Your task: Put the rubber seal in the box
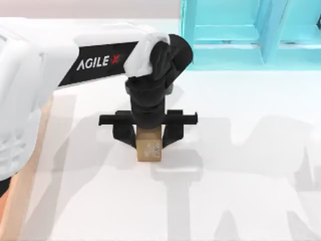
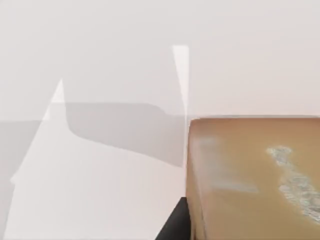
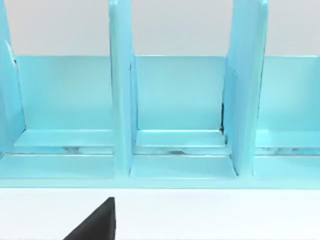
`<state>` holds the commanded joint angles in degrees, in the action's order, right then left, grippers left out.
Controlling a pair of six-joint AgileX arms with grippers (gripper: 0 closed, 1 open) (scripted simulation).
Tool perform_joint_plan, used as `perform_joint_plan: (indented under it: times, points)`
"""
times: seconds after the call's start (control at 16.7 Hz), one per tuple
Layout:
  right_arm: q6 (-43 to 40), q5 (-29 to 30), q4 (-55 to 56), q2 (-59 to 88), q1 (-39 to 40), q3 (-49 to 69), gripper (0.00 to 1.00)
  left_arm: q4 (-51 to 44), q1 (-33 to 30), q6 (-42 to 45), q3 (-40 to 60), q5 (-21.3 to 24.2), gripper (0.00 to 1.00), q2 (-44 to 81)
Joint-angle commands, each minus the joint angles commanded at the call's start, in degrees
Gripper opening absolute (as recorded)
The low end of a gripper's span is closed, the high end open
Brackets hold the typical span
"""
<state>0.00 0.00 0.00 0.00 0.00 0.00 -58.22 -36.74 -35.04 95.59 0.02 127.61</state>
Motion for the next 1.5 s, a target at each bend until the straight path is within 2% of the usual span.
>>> perform_joint_plan:
  times: [0.06,0.12,0.72,1.26,1.5]
  points:
    - [0.0,0.0,0.0,0.0,0.0,0.0,1.0,0.0,0.0,0.0,0.0,0.0,0.02,0.0]
    - [0.0,0.0,0.0,0.0,0.0,0.0,1.0,0.0,0.0,0.0,0.0,0.0,0.0,0.0]
    - [0.0,0.0,0.0,0.0,0.0,0.0,1.0,-0.9,-0.1,0.0,0.8,-0.1,0.0,-0.3]
    - [0.0,0.0,0.0,0.0,0.0,0.0,1.0,-19.4,-0.2,-0.3,16.4,-0.2,0.0,-3.4]
    - [0.0,0.0,0.0,0.0,0.0,0.0,1.0,-20.9,-0.1,-0.1,17.7,0.0,0.0,-3.4]
